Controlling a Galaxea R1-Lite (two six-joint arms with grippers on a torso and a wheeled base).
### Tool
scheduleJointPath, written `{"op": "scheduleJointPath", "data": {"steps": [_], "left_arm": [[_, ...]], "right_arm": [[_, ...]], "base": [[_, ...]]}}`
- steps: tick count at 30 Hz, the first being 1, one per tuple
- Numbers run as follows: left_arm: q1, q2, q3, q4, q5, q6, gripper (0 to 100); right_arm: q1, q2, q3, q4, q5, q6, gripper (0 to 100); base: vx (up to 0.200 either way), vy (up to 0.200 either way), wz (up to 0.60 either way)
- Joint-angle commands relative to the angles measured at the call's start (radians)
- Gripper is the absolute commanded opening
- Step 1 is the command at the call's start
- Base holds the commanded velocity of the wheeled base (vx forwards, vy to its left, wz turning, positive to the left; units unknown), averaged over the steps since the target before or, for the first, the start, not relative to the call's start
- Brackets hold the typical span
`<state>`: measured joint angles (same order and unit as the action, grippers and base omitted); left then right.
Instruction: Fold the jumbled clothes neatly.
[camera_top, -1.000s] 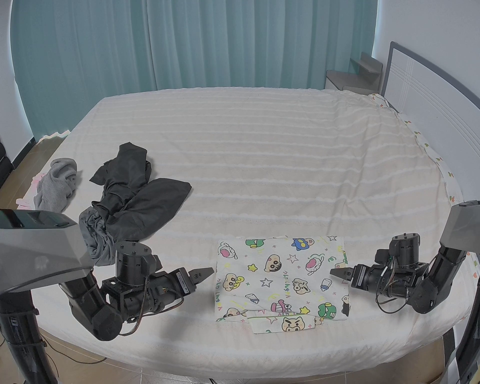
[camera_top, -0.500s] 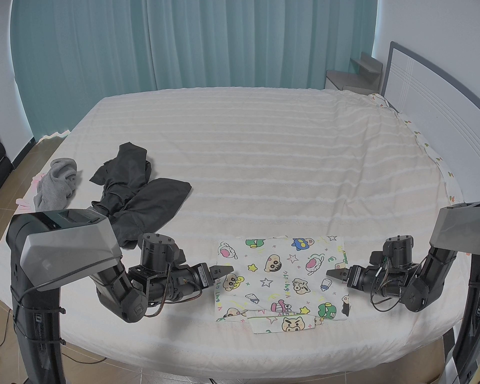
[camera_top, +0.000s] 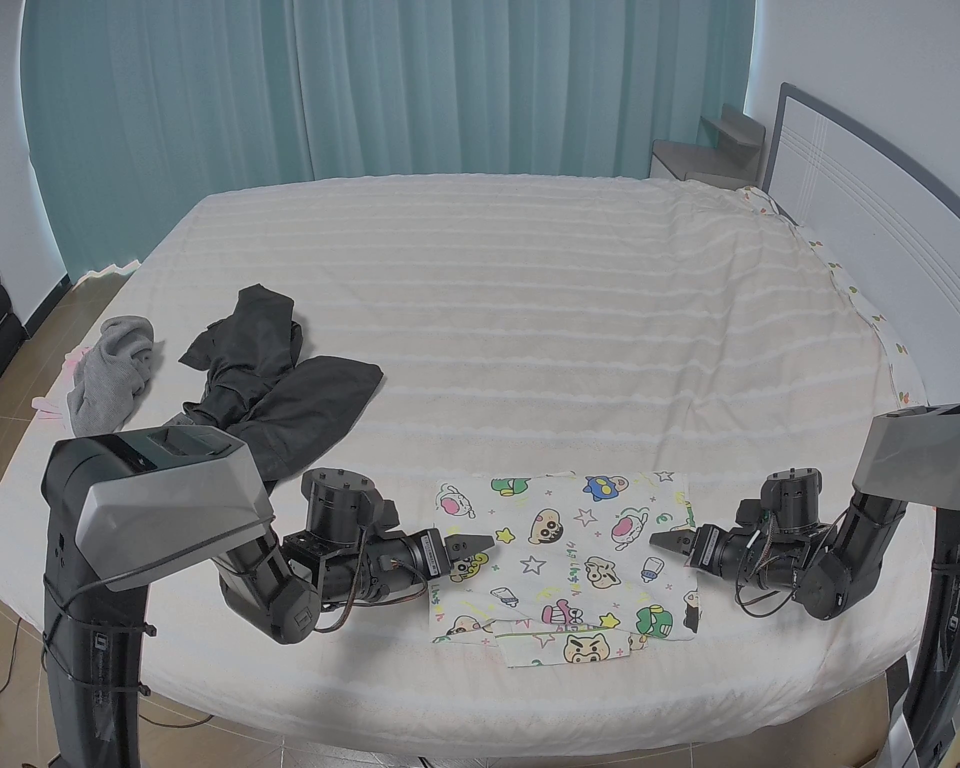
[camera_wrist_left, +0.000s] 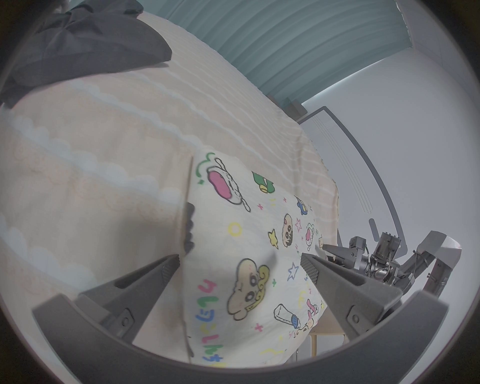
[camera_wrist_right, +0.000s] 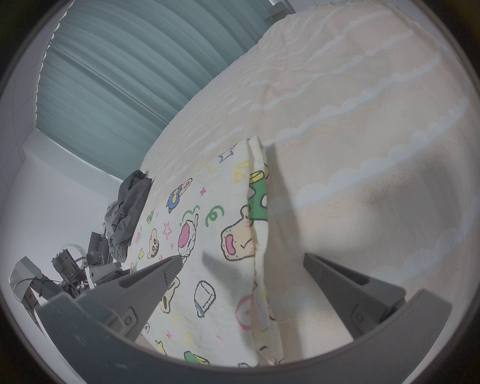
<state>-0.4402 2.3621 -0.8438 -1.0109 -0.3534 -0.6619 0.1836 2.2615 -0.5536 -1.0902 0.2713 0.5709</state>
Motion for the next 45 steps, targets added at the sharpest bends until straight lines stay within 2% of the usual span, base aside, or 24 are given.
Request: {"op": "scheduleJointPath", "data": {"steps": [1, 5, 16, 17, 18, 21, 25, 29, 37, 45], "left_arm": [[-0.022, 0.014, -0.009, -0.005, 0.001, -0.001, 100], [-0.038, 0.017, -0.014, -0.006, 0.010, -0.002, 100], [-0.057, 0.019, -0.020, -0.011, 0.011, -0.036, 100], [-0.057, 0.019, -0.020, -0.011, 0.011, -0.036, 0], [-0.057, 0.017, -0.017, -0.018, 0.011, -0.036, 0], [-0.058, 0.014, -0.015, -0.018, 0.011, -0.036, 0], [-0.066, 0.009, -0.004, -0.018, 0.013, -0.036, 0], [-0.074, -0.006, 0.009, -0.018, 0.016, -0.036, 0], [-0.086, -0.092, 0.052, -0.003, 0.070, -0.038, 0], [-0.097, -0.142, 0.011, 0.170, 0.076, -0.038, 0]], "right_arm": [[0.002, 0.012, -0.011, 0.000, 0.000, 0.000, 100], [0.007, 0.012, -0.011, 0.000, 0.003, 0.001, 100], [0.094, 0.026, -0.034, -0.007, 0.014, 0.004, 100], [0.094, 0.026, -0.034, -0.007, 0.014, 0.004, 100], [0.099, 0.026, -0.040, -0.007, 0.013, 0.004, 0], [0.100, 0.020, -0.040, -0.008, 0.014, 0.011, 0], [0.111, 0.013, -0.040, -0.019, 0.011, 0.063, 0], [0.114, 0.015, -0.031, -0.048, 0.013, 0.064, 0], [0.114, 0.012, -0.028, -0.051, 0.013, 0.066, 0], [0.122, 0.004, -0.019, -0.050, 0.011, 0.066, 0]], "base": [[0.000, 0.000, 0.00], [0.000, 0.000, 0.00], [0.000, 0.000, 0.00], [0.000, 0.000, 0.00], [0.000, 0.000, 0.00], [0.000, 0.000, 0.00], [0.000, 0.000, 0.00], [0.000, 0.000, 0.00], [0.000, 0.000, 0.00], [0.000, 0.000, 0.00]]}}
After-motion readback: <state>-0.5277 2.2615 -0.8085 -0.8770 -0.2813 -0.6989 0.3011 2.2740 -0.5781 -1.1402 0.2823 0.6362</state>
